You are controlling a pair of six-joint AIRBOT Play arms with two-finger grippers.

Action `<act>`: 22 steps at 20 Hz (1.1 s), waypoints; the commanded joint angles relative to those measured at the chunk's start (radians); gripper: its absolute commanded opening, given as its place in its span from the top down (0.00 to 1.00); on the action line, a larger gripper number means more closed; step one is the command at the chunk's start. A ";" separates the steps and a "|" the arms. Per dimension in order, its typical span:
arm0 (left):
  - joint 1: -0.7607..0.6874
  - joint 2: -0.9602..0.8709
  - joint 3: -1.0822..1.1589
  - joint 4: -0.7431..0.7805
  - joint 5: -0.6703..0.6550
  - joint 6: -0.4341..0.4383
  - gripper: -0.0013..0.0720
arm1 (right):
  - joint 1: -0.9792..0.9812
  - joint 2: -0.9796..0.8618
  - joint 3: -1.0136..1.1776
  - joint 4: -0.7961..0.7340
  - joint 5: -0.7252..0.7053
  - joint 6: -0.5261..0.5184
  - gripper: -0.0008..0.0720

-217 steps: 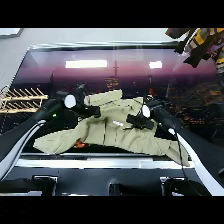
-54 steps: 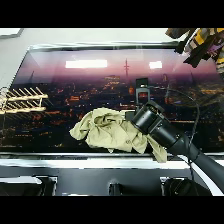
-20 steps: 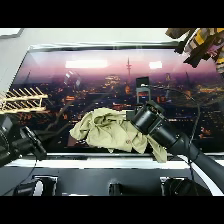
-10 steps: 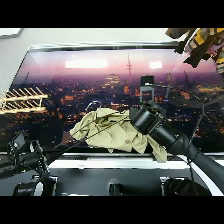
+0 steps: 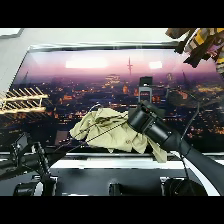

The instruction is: Fold the clothes and pants, and hang the long-sleeved shirts on hangers.

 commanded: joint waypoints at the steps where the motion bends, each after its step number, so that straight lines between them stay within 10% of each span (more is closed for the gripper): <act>1: -0.001 0.010 0.004 -0.003 -0.001 -0.046 0.96 | 0.001 -0.006 0.000 -0.013 0.002 0.031 0.94; 22: -0.113 -0.063 -0.060 -0.071 0.108 0.016 0.96 | 0.001 -0.005 0.054 -0.002 -0.026 0.030 0.94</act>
